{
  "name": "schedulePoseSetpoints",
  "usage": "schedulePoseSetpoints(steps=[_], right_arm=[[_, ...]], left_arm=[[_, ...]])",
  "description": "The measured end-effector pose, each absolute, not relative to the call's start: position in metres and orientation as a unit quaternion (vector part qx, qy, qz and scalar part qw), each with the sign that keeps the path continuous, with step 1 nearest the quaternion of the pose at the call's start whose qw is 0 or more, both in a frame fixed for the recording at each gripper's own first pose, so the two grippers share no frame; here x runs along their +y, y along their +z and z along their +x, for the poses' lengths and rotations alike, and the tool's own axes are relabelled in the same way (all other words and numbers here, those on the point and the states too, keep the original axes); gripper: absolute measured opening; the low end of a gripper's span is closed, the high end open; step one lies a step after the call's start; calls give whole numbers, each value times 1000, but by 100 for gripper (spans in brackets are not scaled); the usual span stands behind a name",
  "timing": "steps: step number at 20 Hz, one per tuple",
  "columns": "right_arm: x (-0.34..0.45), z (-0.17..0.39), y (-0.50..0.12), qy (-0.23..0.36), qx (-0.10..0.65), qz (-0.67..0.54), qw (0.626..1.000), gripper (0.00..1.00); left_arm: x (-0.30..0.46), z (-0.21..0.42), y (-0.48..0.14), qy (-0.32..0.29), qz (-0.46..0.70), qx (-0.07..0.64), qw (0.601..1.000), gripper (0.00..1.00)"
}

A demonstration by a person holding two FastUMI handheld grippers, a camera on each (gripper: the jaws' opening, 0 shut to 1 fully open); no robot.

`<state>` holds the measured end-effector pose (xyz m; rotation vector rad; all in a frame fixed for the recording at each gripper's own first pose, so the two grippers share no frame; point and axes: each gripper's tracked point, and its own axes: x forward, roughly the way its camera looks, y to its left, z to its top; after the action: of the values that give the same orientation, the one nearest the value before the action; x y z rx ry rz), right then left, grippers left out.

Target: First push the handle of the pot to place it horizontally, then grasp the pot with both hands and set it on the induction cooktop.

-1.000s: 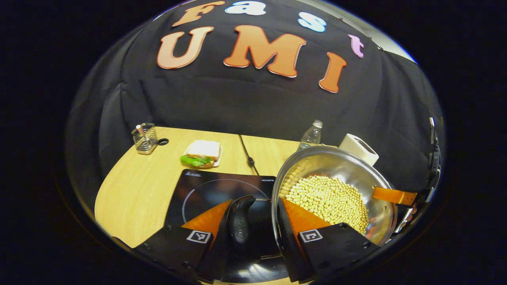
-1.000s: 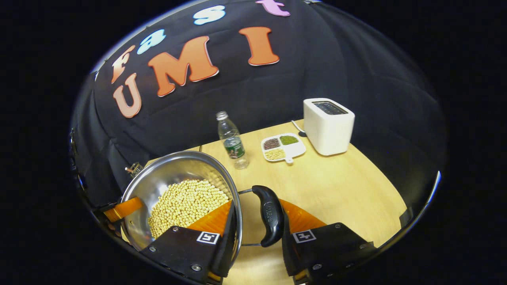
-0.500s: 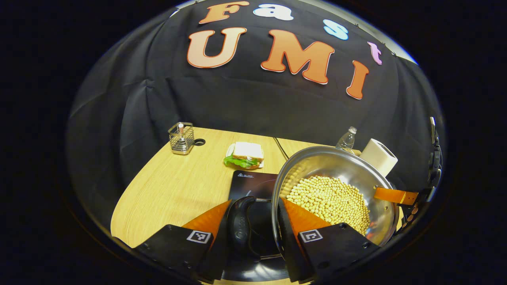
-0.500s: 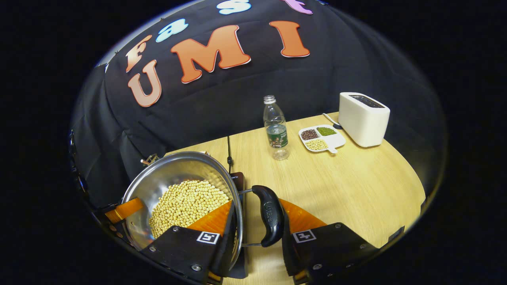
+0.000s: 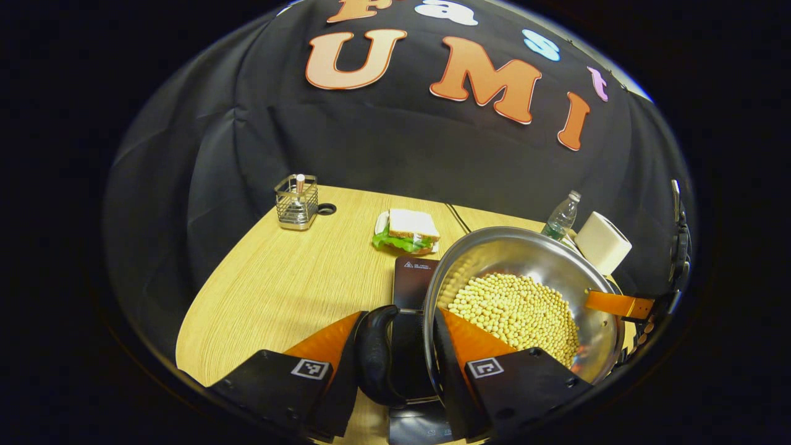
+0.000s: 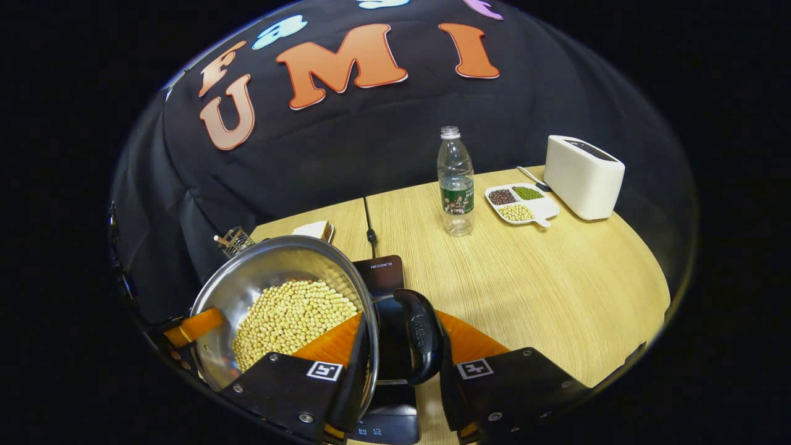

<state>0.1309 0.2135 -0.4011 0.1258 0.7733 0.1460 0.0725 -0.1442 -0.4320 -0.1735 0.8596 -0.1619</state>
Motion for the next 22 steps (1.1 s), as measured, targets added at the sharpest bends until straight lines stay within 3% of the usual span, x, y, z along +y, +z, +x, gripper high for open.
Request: schedulePoseSetpoints(steps=[2,9,12,13,14,17,18,19,20,21,22], right_arm=[[213,134,-408,66,379,60,921,53],[213,135,-417,58,389,58,917,53],[212,136,-424,55,395,57,915,53],[212,136,-427,56,399,59,913,53],[212,139,-432,56,400,63,913,53],[211,137,-430,60,399,66,913,54],[212,137,-429,62,399,68,912,57],[212,136,-429,63,400,72,911,53],[212,134,-424,63,400,81,911,60],[215,139,-419,66,390,91,914,61],[214,141,-409,67,380,101,917,69]], left_arm=[[-145,75,-439,-82,-85,419,900,70],[-149,82,-460,-88,-92,429,894,64],[-150,81,-468,-88,-92,438,890,70],[-150,80,-469,-88,-93,439,889,65],[-151,83,-468,-89,-90,436,891,70],[-151,85,-470,-81,-81,439,891,66],[-147,91,-464,-73,-68,427,899,72],[-142,99,-452,-70,-56,406,910,75],[-142,106,-440,-69,-46,387,918,91],[-142,111,-431,-66,-39,374,924,100],[-141,110,-425,-65,-34,365,928,97]])
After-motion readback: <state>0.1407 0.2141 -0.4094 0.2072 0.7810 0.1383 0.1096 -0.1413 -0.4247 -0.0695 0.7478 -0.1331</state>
